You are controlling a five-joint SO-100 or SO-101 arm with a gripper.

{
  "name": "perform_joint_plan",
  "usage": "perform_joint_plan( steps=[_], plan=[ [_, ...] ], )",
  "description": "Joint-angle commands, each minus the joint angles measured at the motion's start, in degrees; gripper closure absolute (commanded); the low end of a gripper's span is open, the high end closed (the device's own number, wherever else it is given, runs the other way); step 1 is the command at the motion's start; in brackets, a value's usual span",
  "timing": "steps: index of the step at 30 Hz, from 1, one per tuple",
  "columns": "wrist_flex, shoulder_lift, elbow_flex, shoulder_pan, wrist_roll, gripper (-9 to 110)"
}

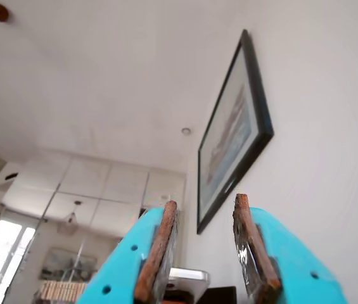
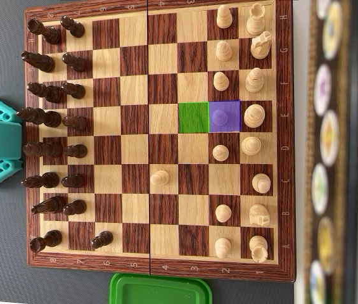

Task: Play chess

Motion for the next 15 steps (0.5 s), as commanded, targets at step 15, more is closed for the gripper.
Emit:
perform_joint_plan(
  steps=[15],
  plan=[
    [58.8,-0.8,-18.2,-0.9,0.4,87]
  ],
)
